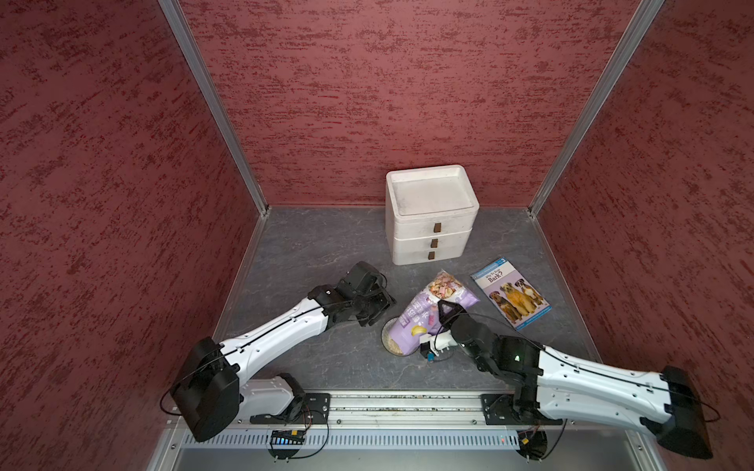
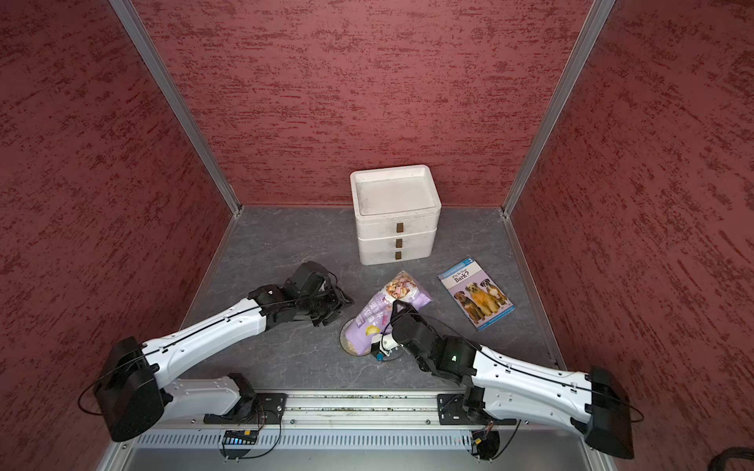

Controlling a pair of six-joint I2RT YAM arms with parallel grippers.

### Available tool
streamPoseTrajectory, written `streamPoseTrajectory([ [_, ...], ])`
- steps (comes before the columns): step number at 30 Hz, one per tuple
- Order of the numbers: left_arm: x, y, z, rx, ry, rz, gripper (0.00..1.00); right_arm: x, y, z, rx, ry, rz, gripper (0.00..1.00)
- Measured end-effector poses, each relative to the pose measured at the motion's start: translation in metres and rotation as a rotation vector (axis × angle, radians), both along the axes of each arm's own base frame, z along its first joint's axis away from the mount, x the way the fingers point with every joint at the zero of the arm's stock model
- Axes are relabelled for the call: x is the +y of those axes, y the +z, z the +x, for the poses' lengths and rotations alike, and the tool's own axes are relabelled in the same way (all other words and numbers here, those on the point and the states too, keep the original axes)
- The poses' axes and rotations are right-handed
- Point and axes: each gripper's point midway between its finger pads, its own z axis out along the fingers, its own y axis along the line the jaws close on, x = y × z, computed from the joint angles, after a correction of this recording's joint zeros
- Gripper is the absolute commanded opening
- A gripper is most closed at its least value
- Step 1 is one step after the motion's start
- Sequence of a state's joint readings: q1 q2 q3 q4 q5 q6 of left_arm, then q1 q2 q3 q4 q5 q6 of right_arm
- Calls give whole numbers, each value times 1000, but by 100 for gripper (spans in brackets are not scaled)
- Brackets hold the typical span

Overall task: Pour the oats into the breakfast bowl
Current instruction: Pour the oats into the bowl.

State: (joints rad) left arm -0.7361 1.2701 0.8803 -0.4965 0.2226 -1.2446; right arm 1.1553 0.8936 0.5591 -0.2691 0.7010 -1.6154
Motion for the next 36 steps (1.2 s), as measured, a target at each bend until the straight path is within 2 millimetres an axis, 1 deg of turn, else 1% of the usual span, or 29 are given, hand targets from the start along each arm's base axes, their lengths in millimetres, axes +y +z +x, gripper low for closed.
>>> streamPoseTrajectory([
  [9,0,0,0,0,0,0,48,-3,2,0,-9,-2,-5,0],
  [14,0,0,0,0,1,0,48,-1,0,0,-11,3,-16,0],
  [22,0,0,0,0,1,0,47,3,4,0,-27,14,-12,0],
  [29,0,0,0,0,1,0,47,3,1,-3,-23,24,-25,0],
  [36,0,0,0,2,3,-2,47,3,2,-3,-28,25,-23,0],
])
